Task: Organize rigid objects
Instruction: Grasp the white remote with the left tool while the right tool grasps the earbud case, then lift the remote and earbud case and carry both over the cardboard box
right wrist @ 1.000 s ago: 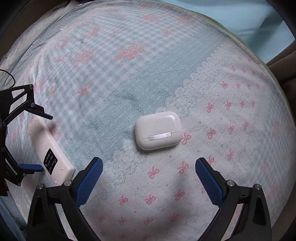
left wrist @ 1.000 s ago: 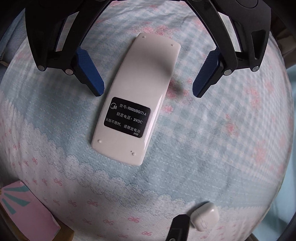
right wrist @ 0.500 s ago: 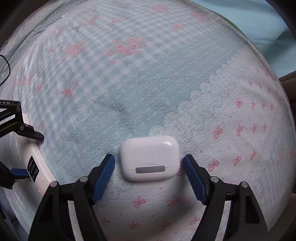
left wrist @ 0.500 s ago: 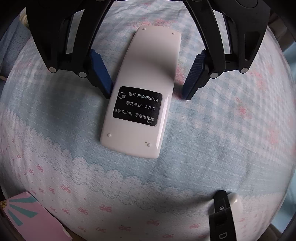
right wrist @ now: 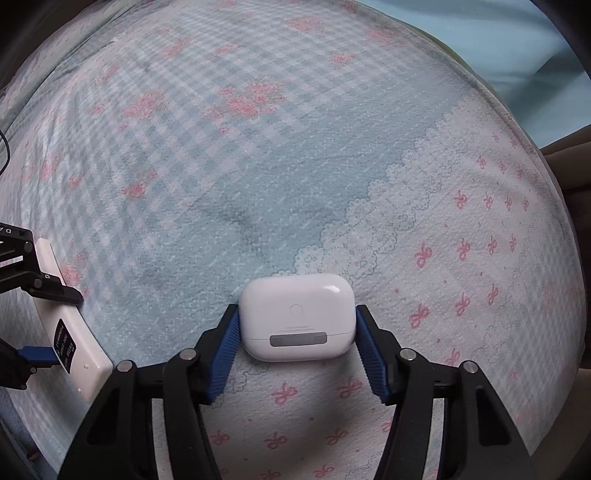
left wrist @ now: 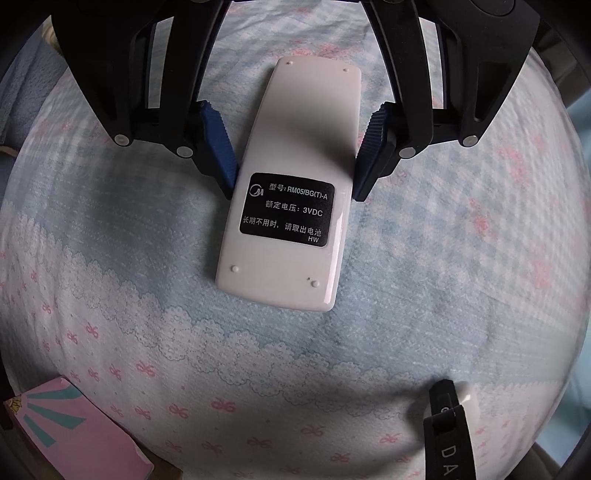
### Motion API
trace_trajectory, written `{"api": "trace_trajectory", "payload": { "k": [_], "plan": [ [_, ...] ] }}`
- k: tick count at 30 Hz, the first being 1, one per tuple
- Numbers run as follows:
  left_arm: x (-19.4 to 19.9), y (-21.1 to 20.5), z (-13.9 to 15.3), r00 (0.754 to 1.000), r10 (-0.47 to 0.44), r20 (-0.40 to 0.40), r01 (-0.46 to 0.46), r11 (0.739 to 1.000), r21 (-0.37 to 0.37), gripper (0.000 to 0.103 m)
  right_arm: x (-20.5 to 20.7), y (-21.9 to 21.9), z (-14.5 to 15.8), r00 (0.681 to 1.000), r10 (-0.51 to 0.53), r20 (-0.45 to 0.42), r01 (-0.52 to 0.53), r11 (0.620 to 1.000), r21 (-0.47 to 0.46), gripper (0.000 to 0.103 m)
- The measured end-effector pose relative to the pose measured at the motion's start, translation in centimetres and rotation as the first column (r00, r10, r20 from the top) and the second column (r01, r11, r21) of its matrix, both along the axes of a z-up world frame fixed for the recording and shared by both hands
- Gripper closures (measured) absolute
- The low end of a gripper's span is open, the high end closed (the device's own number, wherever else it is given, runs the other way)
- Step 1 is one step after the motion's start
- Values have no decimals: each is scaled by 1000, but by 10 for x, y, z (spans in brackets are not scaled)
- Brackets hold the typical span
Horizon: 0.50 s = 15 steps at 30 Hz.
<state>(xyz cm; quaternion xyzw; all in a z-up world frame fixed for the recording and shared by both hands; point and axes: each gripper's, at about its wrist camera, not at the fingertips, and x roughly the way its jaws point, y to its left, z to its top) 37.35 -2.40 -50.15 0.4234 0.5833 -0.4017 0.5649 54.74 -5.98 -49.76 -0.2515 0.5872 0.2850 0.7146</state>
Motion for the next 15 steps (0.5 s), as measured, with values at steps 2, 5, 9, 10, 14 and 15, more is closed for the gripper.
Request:
{"api": "trace_trajectory", "payload": {
  "k": [2,5,9,10,14,15],
  "plan": [
    [-1,2,5,1000,14,1,-14,1000,-9,45,-5,-8,9,1000,-14,0,14,1000,8,47],
    [-3,10,17,999,34,6,-34,999,-22,46,-11,-7,21,999,-32,-2,32,999,20,47],
    [-4,17,37,998,67,17,-66,997,-43,46,-18,-7,41,999,-47,5,47,999,28,47],
    [-4,18,42,997,78,20,-77,996,-49,46,-20,-6,47,999,-52,8,52,998,31,47],
    [-1,25,63,991,130,25,-128,989,-76,46,-30,-4,72,997,-74,27,73,996,42,47],
    [0,28,68,989,144,27,-142,986,-83,46,-32,-3,78,996,-80,32,79,996,46,47]
  ]
}}
